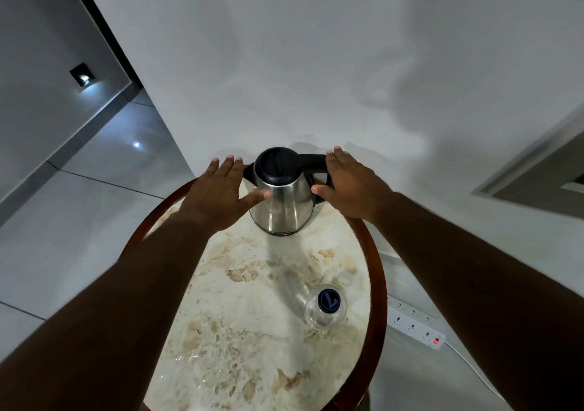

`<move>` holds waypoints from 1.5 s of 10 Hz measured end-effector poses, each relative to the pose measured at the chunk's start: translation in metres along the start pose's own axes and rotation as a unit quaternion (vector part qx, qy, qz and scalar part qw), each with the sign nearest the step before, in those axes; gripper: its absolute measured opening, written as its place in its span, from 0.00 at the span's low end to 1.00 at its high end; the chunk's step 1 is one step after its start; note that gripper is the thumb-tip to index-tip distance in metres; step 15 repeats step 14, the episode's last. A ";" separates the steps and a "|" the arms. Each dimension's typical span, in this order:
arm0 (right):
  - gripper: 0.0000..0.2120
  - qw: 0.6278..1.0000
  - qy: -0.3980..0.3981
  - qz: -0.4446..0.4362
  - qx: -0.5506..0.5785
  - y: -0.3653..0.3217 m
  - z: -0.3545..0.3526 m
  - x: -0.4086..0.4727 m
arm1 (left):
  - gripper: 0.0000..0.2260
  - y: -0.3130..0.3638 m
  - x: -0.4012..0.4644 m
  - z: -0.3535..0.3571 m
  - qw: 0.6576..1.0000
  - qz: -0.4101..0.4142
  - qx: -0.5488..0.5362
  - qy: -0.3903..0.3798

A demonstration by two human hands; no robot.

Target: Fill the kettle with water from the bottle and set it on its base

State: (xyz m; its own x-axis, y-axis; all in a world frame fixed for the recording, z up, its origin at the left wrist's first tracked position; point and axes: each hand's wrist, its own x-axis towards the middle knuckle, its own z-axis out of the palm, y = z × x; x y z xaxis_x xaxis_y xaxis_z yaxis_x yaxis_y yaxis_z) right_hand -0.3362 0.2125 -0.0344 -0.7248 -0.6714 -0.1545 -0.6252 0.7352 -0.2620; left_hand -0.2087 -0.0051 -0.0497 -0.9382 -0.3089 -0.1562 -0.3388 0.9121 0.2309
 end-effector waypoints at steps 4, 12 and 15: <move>0.35 0.999 -0.012 0.018 0.046 0.002 0.014 0.006 | 0.46 0.010 0.008 0.017 0.999 0.019 -0.037 -0.021; 0.37 0.999 -0.002 0.019 0.042 0.001 -0.001 -0.016 | 0.48 0.009 -0.024 0.011 0.998 -0.030 -0.037 -0.031; 0.36 0.998 0.020 0.029 0.059 -0.009 -0.013 -0.033 | 0.45 0.015 -0.043 -0.008 0.998 -0.041 -0.047 -0.007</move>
